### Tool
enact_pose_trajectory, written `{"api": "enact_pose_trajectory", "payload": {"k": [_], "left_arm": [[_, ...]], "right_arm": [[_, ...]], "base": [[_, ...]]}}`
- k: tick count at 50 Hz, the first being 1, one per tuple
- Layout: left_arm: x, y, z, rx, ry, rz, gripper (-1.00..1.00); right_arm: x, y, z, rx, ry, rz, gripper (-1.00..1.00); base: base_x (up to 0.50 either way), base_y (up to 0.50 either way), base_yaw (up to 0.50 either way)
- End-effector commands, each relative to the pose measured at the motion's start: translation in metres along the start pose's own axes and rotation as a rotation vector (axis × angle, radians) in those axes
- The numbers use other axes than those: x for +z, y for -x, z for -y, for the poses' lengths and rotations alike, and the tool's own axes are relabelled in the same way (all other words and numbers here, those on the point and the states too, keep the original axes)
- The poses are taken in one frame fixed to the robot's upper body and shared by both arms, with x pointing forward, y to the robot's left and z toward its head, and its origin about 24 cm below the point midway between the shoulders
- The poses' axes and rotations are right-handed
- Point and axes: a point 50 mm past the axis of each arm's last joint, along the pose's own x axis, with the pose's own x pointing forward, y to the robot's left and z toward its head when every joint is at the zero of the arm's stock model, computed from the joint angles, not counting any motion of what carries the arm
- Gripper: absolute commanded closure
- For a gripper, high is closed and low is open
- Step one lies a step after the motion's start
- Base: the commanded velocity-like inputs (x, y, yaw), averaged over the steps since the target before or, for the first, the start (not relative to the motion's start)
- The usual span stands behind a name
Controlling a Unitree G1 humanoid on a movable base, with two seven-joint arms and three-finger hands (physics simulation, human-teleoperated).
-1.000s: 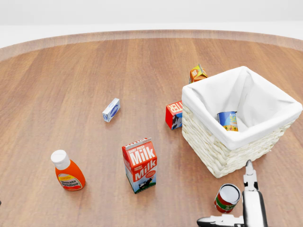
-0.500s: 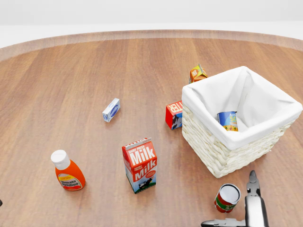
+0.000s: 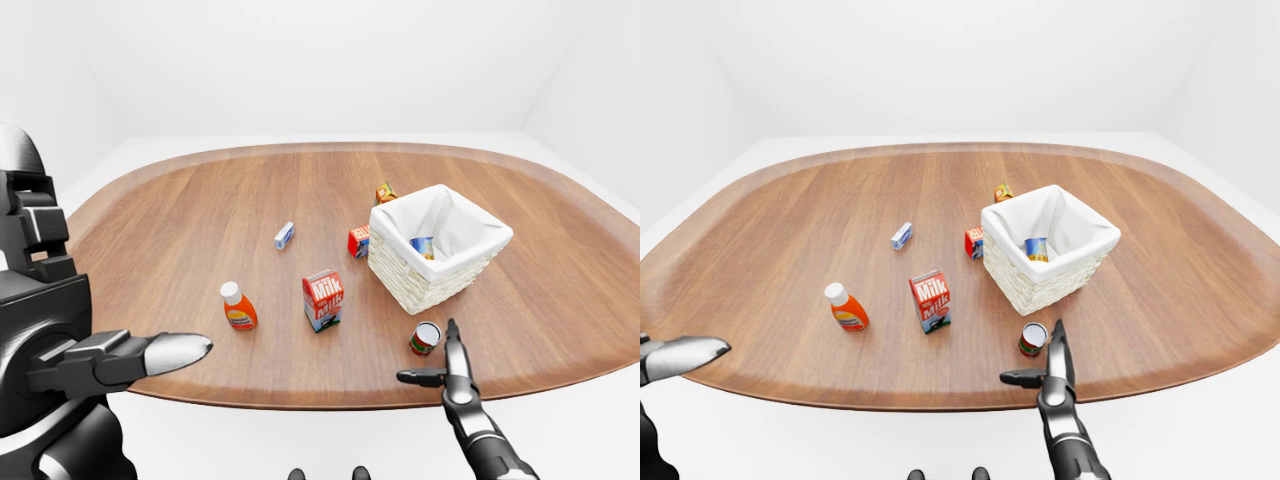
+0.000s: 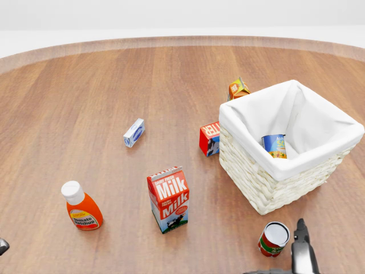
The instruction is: Pick up the alphabet soup and the tomato sauce, and put them in the basket.
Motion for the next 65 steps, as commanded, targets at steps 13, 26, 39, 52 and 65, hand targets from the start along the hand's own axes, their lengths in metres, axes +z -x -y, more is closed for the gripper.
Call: {"api": "enact_pose_trajectory", "payload": {"k": [13,26,39,52,65], "left_arm": [[-0.003,0.002,0.003,-0.02,-0.01,-0.021,-0.93],[-0.005,0.003,0.002,-0.022,-0.018,-0.031,-0.93],[-0.01,0.004,0.002,-0.028,-0.024,-0.054,-0.94],[-0.007,0.003,0.001,-0.026,-0.023,-0.042,-0.94],[-0.01,0.003,0.001,-0.021,-0.025,-0.054,-0.93]], "right_arm": [[-0.01,-0.009,-0.01,0.025,0.064,-0.135,-1.0],[0.001,-0.015,-0.011,0.034,0.062,-0.133,-1.0],[0.007,-0.016,-0.014,0.04,0.073,-0.123,1.0],[0.006,-0.016,-0.015,0.055,0.053,-0.133,1.0],[0.001,-0.015,-0.01,0.026,0.077,-0.117,1.0]], "base": [[0.0,0.0,0.0],[0.0,0.0,0.0],[0.0,0.0,0.0],[0.0,0.0,0.0],[0.0,0.0,0.0]]}}
